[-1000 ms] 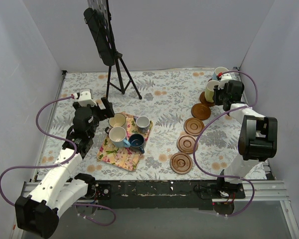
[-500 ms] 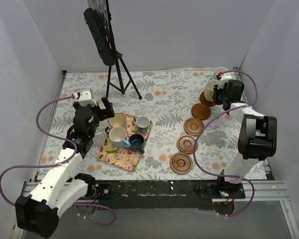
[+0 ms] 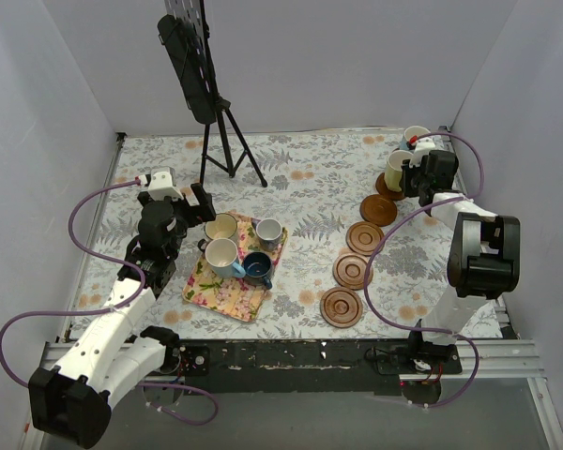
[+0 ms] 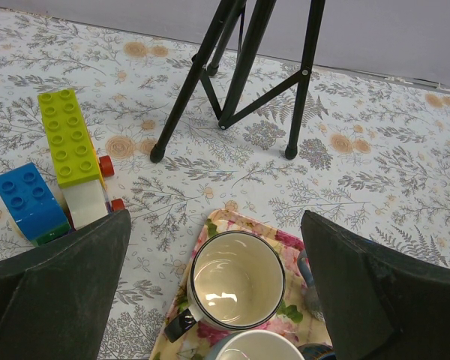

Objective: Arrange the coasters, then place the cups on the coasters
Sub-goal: Place the cup on the coaster.

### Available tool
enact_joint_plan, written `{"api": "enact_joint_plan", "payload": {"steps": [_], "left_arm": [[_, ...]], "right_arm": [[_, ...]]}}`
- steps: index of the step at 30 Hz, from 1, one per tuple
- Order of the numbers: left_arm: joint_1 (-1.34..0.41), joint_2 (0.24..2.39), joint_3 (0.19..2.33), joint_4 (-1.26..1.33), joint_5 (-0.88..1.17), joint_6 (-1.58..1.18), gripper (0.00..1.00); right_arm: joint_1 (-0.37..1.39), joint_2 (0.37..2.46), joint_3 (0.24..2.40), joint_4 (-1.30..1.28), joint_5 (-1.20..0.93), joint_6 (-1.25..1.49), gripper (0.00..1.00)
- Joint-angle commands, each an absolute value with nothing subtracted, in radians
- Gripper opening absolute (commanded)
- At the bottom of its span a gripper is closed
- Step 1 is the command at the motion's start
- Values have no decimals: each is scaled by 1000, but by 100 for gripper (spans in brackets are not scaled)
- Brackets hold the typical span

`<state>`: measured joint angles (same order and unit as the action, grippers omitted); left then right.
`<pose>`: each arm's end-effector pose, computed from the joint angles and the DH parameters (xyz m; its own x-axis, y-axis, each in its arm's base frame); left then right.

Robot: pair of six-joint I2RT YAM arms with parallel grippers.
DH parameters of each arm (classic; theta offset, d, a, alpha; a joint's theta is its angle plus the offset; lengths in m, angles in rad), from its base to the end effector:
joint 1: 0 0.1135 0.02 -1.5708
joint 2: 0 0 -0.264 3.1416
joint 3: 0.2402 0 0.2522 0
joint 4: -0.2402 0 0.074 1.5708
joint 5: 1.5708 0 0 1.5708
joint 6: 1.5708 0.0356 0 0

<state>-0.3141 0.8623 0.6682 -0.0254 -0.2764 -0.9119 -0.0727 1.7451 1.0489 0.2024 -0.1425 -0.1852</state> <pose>0.1987 -0.0543 0.3020 -0.1615 -0.7473 -0.6445 -0.1368 0.6638 -0.7353 0.3877 -0.0232 0.2107 -0.4549 -0.1496 -0.8779 -0.1390 0.9856 -0.0960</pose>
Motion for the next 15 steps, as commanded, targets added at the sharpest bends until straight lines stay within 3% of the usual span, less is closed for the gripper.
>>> {"api": "enact_joint_plan", "payload": {"steps": [1,15], "left_arm": [[-310,862,678,-25,-276,-900,98],[-311,862,678,-26,-273,-902,98]], "right_arm": [[-80,1732,1114,336,-161,-183,1],[-78,1732,1097,330,-141,-176,1]]}}
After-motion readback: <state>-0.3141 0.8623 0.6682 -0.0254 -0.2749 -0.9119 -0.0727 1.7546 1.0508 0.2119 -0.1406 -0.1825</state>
